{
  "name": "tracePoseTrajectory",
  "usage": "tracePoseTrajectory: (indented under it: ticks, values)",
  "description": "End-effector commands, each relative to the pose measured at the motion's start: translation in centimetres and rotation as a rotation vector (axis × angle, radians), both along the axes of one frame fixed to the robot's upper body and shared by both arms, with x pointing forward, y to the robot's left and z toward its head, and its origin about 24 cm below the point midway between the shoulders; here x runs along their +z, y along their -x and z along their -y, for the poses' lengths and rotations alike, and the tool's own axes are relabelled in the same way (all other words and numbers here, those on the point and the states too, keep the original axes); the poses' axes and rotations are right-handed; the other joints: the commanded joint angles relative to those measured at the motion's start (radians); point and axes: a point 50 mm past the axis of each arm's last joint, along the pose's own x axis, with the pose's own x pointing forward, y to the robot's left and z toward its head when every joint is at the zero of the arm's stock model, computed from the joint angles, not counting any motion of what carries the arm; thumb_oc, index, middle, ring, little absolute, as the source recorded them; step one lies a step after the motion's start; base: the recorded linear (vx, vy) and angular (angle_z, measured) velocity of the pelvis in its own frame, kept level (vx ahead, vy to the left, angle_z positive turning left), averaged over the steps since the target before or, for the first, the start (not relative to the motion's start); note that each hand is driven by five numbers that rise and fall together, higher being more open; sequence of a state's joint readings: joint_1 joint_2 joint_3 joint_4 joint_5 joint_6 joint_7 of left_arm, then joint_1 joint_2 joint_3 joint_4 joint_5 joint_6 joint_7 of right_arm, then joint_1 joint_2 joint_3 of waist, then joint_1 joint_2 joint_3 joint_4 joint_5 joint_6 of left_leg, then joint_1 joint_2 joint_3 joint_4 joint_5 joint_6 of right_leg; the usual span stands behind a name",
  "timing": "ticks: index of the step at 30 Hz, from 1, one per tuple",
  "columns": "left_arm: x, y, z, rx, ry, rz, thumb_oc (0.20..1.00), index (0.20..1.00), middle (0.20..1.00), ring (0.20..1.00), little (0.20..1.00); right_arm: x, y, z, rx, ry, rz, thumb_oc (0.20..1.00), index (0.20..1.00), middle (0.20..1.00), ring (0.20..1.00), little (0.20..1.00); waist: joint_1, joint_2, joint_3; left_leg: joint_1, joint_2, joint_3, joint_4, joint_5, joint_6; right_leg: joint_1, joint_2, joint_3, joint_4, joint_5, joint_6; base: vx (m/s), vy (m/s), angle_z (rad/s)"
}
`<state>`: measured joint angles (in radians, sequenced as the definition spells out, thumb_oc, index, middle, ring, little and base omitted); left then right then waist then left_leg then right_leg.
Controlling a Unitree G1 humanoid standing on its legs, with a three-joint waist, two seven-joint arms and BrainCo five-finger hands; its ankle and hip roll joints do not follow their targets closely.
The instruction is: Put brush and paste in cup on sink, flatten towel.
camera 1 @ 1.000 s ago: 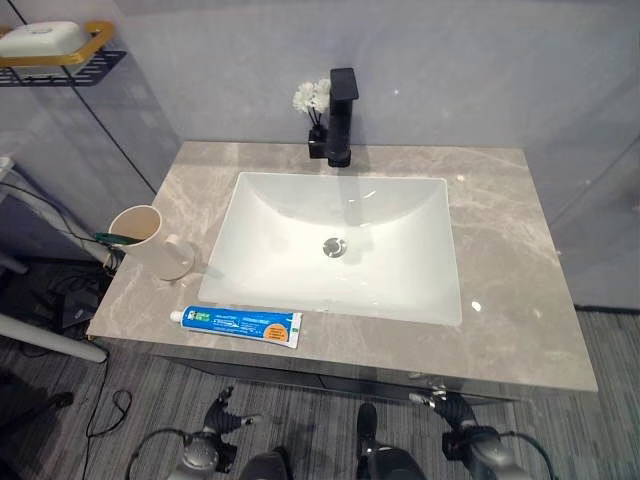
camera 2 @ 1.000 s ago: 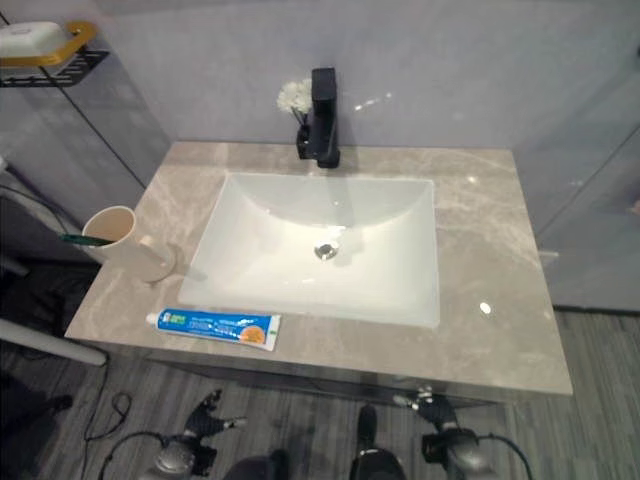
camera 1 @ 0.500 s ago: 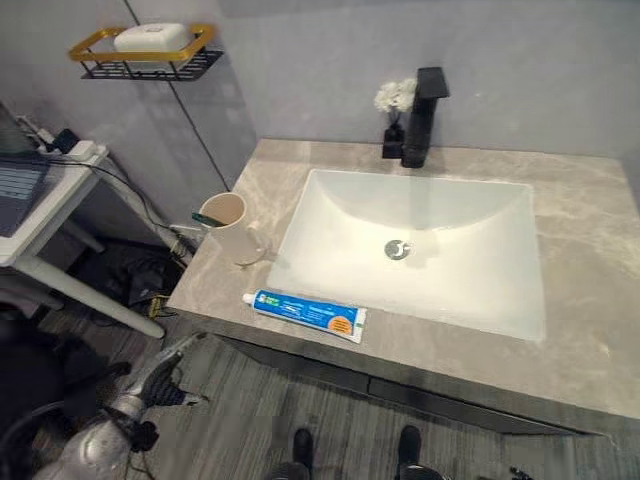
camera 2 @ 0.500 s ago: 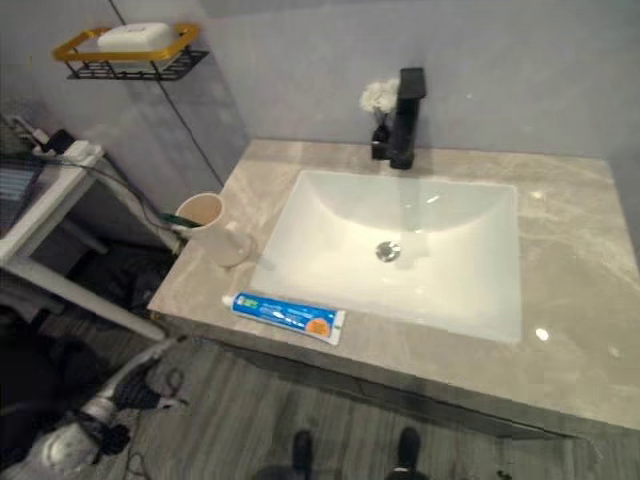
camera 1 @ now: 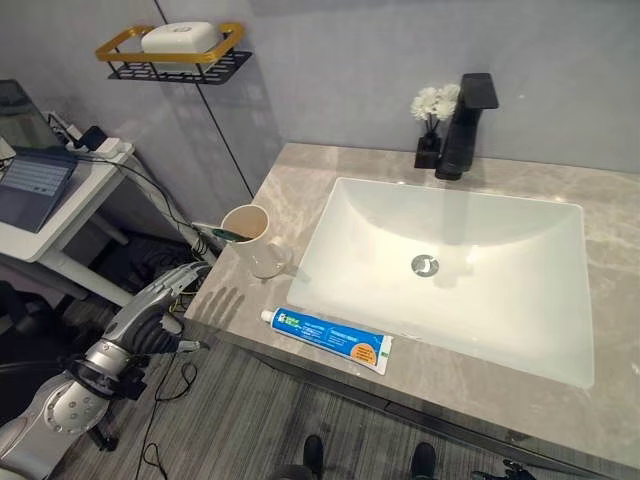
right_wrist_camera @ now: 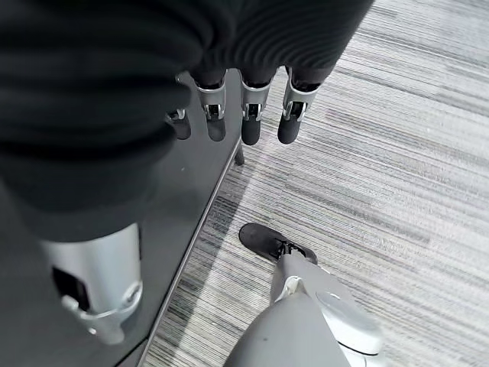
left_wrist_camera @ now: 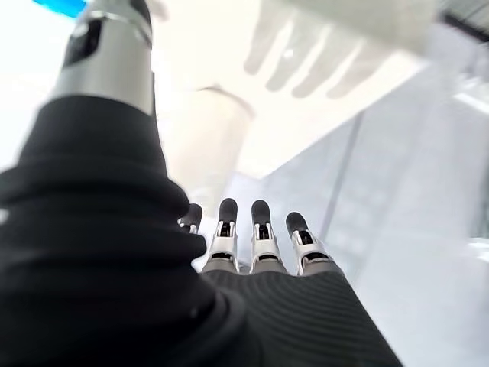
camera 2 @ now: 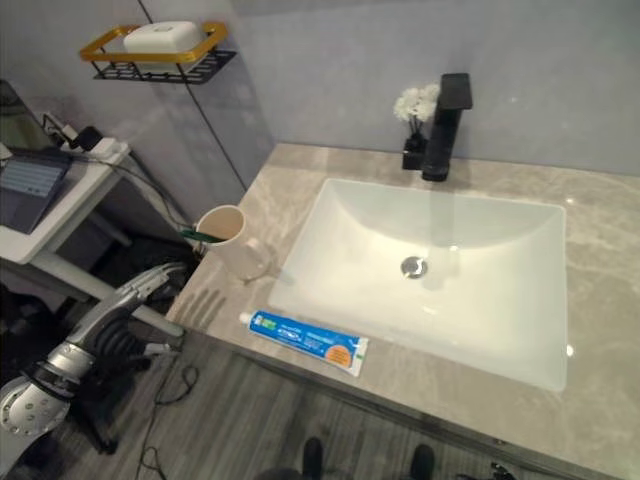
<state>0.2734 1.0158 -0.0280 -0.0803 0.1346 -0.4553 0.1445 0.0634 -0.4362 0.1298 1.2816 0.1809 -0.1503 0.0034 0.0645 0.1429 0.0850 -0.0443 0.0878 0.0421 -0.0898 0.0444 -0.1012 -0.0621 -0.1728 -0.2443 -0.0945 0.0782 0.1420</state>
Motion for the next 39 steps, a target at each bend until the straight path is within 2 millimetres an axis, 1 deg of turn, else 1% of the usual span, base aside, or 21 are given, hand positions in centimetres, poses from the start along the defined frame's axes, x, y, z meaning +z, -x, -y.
tracePoseTrajectory:
  ticks: [1,4,5,6,7,11,12,15,18,22,28,34,36,37,38,39]
  values:
    - [3.1,-0.8,1.4,-0.118,-0.014,0.129,1.000,1.000,1.000,1.000,1.000,0.2,-1.4,-0.2,0.052,0.016,0.027,1.000,1.000,1.000,1.000,1.000,-0.031,-0.045,0.013,0.004,0.022,0.010,0.003,0.019,-0.032,0.032,-0.080,0.066,0.021,0.012,0.062,0.01,0.006,-0.39]
    - [2.9,-0.4,2.4,-0.178,-0.006,0.103,1.000,1.000,1.000,1.000,1.000,0.6,-2.7,-0.5,0.180,0.041,0.044,1.000,1.000,1.000,1.000,1.000,-0.049,-0.043,0.016,0.015,0.030,0.043,0.003,0.012,-0.033,0.010,-0.071,0.104,0.018,0.021,0.064,0.01,0.009,-0.37]
    - [2.8,-0.5,2.4,-0.178,-0.006,0.103,1.000,1.000,1.000,1.000,1.000,0.6,-2.7,-0.5,0.180,0.041,0.044,1.000,1.000,1.000,1.000,1.000,-0.047,-0.043,0.016,0.015,0.030,0.046,0.003,0.011,-0.033,0.009,-0.071,0.106,0.019,0.021,0.064,0.01,-0.003,-0.49]
    - [2.6,-0.3,2.6,-0.194,-0.012,0.082,1.000,1.000,1.000,1.000,1.000,0.7,-3.0,-0.6,0.207,0.043,0.052,1.000,1.000,1.000,1.000,1.000,-0.055,-0.041,0.016,0.021,0.036,0.062,0.003,0.009,-0.034,-0.001,-0.066,0.125,0.018,0.025,0.065,0.01,-0.002,-0.39]
    - [2.6,-0.3,2.6,-0.194,-0.012,0.082,1.000,1.000,1.000,1.000,1.000,0.7,-2.9,-0.6,0.207,0.043,0.052,1.000,1.000,1.000,1.000,1.000,-0.053,-0.041,0.016,0.021,0.036,0.064,0.003,0.008,-0.034,-0.003,-0.066,0.127,0.018,0.025,0.065,0.02,-0.008,-0.28]
    - [2.0,-0.3,2.9,-0.219,-0.025,0.035,1.000,1.000,1.000,1.000,1.000,0.8,-3.0,-0.5,0.197,0.057,0.061,1.000,1.000,1.000,1.000,1.000,-0.077,-0.039,0.016,0.031,0.045,0.086,0.003,0.001,-0.034,-0.017,-0.056,0.154,0.013,0.025,0.066,0.01,-0.003,-0.21]
    - [2.0,-0.3,2.9,-0.219,-0.025,0.035,1.000,1.000,1.000,1.000,1.000,0.8,-3.0,-0.5,0.196,0.057,0.061,1.000,1.000,1.000,1.000,1.000,-0.075,-0.039,0.016,0.031,0.046,0.087,0.003,0.001,-0.034,-0.018,-0.056,0.155,0.013,0.025,0.066,0.00,0.006,-0.08]
    - [1.4,-0.4,3.1,-0.230,-0.033,0.006,1.000,1.000,1.000,1.000,1.000,0.7,-2.9,-0.4,0.206,0.066,0.050,1.000,1.000,1.000,1.000,1.000,-0.088,-0.039,0.019,0.036,0.046,0.101,0.003,-0.004,-0.032,-0.028,-0.051,0.175,0.013,0.026,0.066,0.01,0.009,-0.12]
    - [0.4,-0.5,3.1,-0.230,-0.048,-0.032,1.000,1.000,1.000,1.000,1.000,0.7,-2.6,-0.2,0.200,0.074,0.040,1.000,1.000,1.000,1.000,1.000,-0.099,-0.041,0.024,0.038,0.047,0.111,0.003,-0.007,-0.031,-0.037,-0.047,0.188,0.014,0.029,0.066,0.02,0.005,-0.12]
    - [-0.8,-0.8,3.1,-0.215,-0.066,-0.058,1.000,1.000,1.000,1.000,1.000,0.8,-2.7,-0.3,0.194,0.082,0.061,1.000,1.000,1.000,1.000,1.000,-0.114,-0.044,0.031,0.034,0.049,0.127,0.003,-0.009,-0.030,-0.056,-0.044,0.203,0.013,0.036,0.068,0.01,0.003,-0.11]
    - [-1.3,-1.1,2.8,-0.181,-0.040,-0.072,1.000,1.000,1.000,1.000,1.000,0.8,-3.4,-0.9,0.231,0.074,0.087,1.000,1.000,1.000,1.000,1.000,-0.129,-0.053,0.035,0.021,0.054,0.143,0.003,-0.008,-0.032,-0.091,-0.036,0.230,0.013,0.047,0.067,0.01,-0.005,-0.16]
    - [-1.6,-1.3,2.9,-0.171,-0.015,-0.080,1.000,1.000,1.000,1.000,1.000,0.9,-3.9,-1.2,0.237,0.071,0.111,1.000,1.000,1.000,1.000,1.000,-0.135,-0.056,0.038,0.017,0.059,0.152,0.003,-0.008,-0.034,-0.103,-0.028,0.242,0.013,0.049,0.065,0.01,-0.009,-0.06]
    - [-1.8,-1.2,2.9,-0.162,0.005,-0.087,0.771,0.771,0.771,0.771,0.771,0.9,-3.8,-1.3,0.235,0.066,0.111,1.000,1.000,1.000,1.000,1.000,-0.138,-0.059,0.037,0.016,0.062,0.156,0.003,-0.008,-0.035,-0.104,-0.026,0.247,0.011,0.049,0.064,0.02,-0.006,-0.13]
    - [-1.8,-1.2,2.9,-0.162,0.005,-0.087,0.740,0.740,0.740,0.740,0.740,0.9,-3.8,-1.3,0.235,0.066,0.111,1.000,1.000,1.000,1.000,1.000,-0.137,-0.059,0.037,0.016,0.062,0.157,0.003,-0.008,-0.035,-0.105,-0.025,0.247,0.011,0.049,0.064,0.03,-0.012,-0.04]
    - [-2.0,-1.2,2.9,-0.156,0.014,-0.098,0.595,0.595,0.595,0.595,0.595,0.8,-3.7,-1.4,0.234,0.065,0.106,1.000,1.000,1.000,1.000,1.000,-0.139,-0.060,0.036,0.018,0.064,0.159,0.003,-0.008,-0.036,-0.106,-0.023,0.250,0.011,0.049,0.064,0.00,0.000,0.00]
    - [-2.0,-1.2,2.9,-0.156,0.014,-0.098,0.589,0.589,0.589,0.589,0.589,0.8,-3.7,-1.4,0.234,0.065,0.106,1.000,1.000,1.000,1.000,1.000,-0.139,-0.060,0.036,0.018,0.064,0.160,0.003,-0.008,-0.036,-0.106,-0.023,0.250,0.011,0.049,0.064,0.03,-0.021,0.00]
